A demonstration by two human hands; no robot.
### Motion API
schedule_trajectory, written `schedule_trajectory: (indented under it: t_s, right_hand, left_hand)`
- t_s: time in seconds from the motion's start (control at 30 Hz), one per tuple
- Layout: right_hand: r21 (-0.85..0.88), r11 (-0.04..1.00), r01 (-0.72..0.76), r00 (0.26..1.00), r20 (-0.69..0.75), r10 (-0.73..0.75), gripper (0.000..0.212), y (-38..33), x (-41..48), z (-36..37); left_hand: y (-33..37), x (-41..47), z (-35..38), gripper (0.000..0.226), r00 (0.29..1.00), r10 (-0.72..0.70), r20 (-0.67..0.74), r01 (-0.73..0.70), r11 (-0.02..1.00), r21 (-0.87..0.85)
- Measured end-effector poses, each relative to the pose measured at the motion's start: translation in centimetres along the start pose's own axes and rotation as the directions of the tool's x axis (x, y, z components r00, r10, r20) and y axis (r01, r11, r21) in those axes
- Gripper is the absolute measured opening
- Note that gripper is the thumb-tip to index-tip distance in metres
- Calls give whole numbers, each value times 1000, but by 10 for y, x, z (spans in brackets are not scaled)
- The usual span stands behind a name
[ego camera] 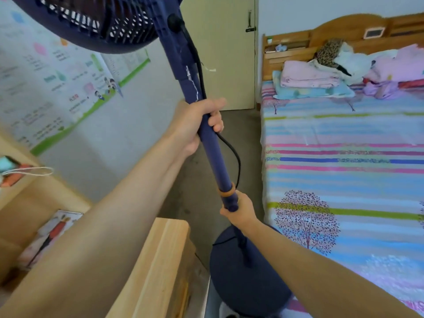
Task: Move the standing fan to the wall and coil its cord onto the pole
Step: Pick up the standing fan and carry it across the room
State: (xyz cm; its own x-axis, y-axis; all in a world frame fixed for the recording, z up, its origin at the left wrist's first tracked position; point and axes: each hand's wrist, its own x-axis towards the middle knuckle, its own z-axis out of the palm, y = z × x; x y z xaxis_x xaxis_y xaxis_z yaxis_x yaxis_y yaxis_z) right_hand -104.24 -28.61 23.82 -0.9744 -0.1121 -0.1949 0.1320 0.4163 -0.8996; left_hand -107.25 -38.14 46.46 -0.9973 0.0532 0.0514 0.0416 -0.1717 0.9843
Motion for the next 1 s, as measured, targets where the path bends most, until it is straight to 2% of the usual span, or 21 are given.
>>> schedule_trajectory:
  t_s: [0.17, 0.4, 0.57, 0.73, 0.87, 1.0]
  right_hand:
    - [-20, 998, -57, 998, 11, 58, 23, -14, 69, 13]
    - [-4, 995, -103, 994, 22, 103, 38, -55, 177, 41]
    - [95, 986, -139, 990, 53, 134, 26, -59, 203, 42]
    - [19, 992, -123, 992, 36, 122, 22, -66, 252, 41]
    - [-44, 991, -127, 989, 71, 130, 17, -64, 301, 38]
    - [-7, 994, -112, 987, 118, 112, 21, -60, 363, 24]
  left_hand:
    - [-10, 70, -33, 36, 999, -38, 15, 38, 999, 10]
    - [-9, 183, -94, 34, 998, -64, -3, 64, 998, -4]
    - [-19, 210, -104, 38, 998, -40, 41, 40, 999, -16]
    - [-25, 259, -120, 38, 996, -44, 77, 44, 999, 4]
    - [-37, 304, -126, 37, 997, -64, 53, 62, 998, 26]
    - [-50, 362, -128, 37, 997, -74, 15, 74, 997, 9]
